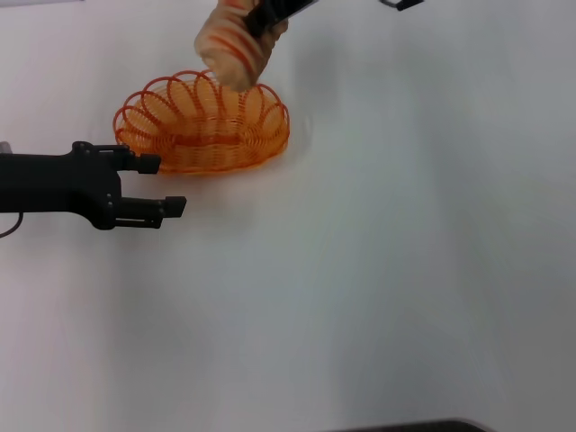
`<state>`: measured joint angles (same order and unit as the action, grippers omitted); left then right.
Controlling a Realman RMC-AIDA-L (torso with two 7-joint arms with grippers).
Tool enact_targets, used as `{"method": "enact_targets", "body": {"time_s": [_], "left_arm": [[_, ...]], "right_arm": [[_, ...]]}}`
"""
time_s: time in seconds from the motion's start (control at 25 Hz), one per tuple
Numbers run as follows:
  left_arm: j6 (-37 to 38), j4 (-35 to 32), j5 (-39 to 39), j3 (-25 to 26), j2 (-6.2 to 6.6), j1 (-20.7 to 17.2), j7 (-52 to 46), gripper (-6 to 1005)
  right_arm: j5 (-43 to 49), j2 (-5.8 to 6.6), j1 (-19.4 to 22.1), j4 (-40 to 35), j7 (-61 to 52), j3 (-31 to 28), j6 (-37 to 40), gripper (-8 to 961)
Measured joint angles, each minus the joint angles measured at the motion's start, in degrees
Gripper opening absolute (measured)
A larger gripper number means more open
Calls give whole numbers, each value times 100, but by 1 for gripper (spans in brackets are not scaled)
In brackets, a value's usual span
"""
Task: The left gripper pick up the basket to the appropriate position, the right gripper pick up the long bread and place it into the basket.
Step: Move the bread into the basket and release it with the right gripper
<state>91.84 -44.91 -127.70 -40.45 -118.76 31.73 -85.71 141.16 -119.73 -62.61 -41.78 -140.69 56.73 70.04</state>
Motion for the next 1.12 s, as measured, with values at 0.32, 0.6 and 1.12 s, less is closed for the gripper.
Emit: {"method": "enact_targets", "body": {"time_s": [0.32, 0.6, 1.12], "left_arm": [[6, -2, 0, 2, 2, -19, 19, 793], [-10, 0, 0, 3, -13, -30, 27, 793], [-61, 11, 0, 2, -17, -14, 29, 793]], "right_arm": [[-340, -20, -99, 430, 183, 505, -532, 122], [-474, -31, -357, 1054, 511, 880, -927, 135], [-695, -55, -409, 1284, 998, 1439, -1172, 176]]}}
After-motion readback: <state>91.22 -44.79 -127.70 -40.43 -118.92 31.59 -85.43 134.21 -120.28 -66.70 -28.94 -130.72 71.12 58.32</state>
